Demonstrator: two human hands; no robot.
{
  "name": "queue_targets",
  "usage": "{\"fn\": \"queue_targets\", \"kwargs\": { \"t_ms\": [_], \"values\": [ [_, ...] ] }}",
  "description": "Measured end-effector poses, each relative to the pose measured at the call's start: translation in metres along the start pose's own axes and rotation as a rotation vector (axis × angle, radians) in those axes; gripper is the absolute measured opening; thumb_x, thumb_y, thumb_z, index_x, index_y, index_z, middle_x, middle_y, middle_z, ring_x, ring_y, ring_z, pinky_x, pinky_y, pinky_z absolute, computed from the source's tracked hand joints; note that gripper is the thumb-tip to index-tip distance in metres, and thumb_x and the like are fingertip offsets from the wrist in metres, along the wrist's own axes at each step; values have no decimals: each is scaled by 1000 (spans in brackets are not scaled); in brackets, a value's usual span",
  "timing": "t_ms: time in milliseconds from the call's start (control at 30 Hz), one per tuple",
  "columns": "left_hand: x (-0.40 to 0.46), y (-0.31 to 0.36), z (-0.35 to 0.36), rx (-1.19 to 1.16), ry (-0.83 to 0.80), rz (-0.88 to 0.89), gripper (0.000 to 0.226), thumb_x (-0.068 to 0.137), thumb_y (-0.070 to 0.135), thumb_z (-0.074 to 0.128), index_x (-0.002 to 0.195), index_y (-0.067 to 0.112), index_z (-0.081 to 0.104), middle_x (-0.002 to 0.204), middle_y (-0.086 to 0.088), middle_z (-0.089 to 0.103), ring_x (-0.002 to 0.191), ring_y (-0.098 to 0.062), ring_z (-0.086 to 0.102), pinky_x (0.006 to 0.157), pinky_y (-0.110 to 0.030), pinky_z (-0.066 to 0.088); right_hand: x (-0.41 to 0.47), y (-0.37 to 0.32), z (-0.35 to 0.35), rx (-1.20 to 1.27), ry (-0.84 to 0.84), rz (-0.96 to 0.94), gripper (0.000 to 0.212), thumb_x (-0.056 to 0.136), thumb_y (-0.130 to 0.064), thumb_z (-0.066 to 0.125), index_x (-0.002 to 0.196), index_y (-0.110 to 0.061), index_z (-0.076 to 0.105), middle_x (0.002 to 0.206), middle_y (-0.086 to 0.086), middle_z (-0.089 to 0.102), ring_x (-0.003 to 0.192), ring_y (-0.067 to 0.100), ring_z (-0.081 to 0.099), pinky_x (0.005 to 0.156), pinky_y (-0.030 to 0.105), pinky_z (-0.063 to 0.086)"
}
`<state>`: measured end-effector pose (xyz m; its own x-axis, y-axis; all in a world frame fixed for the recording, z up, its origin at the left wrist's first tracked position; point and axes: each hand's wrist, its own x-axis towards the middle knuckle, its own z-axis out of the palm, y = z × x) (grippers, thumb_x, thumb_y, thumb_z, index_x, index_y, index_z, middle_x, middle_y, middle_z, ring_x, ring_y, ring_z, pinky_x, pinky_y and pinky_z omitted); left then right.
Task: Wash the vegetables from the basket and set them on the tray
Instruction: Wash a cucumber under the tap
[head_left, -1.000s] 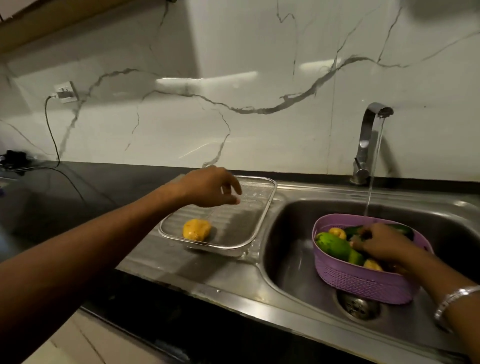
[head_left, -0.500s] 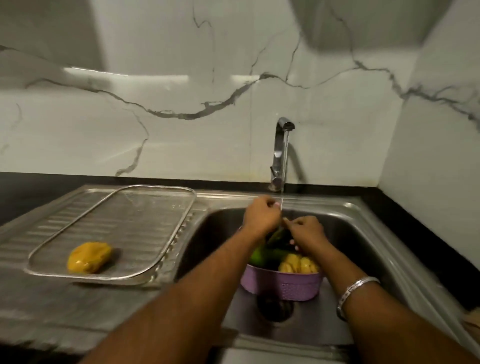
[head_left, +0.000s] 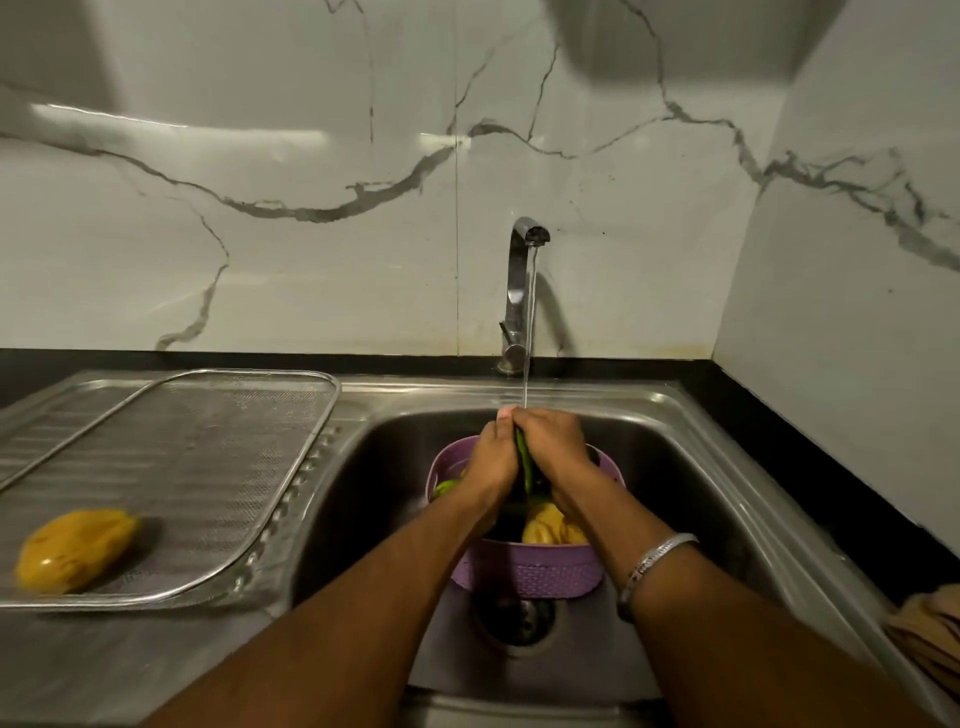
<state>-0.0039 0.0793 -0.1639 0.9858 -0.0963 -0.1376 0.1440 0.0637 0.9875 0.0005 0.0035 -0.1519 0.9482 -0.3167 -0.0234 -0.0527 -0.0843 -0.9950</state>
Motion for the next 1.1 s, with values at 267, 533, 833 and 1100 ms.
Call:
{"fn": "queue_targets", "kwargs": {
  "t_ms": [267,533,833,1100],
  "values": [
    [-5,9,18,84,-72,66,57,108,50,23,111,10,63,99,-14,69,96,-27,68,81,-36,58,3,2,-12,95,200,45,29,98,-34,63,87,-9,74,83,10,74,83,26,72,68,32,57],
    [-12,4,16,5,-123,7,27,109,29,39,120,10,55,87,-9,64,64,-16,58,59,-32,53,5,-9,-27,111,156,121,25,99,-35,63,97,-14,75,84,9,71,66,18,61,49,26,47],
    [-9,1,13,-28,-59,-8,42,110,33,29,124,7,59,120,-21,66,109,-30,65,99,-48,54,8,1,-18,43,190,17,21,82,-34,82,79,-14,80,74,2,77,76,20,74,72,38,64],
    [-6,4,3,-139,26,-39,41,109,33,34,117,8,64,114,-25,69,107,-38,68,92,-52,58,1,-2,-18,101,-16,30,8,92,-24,74,98,-21,79,94,3,76,93,20,72,79,40,64]
  ]
}}
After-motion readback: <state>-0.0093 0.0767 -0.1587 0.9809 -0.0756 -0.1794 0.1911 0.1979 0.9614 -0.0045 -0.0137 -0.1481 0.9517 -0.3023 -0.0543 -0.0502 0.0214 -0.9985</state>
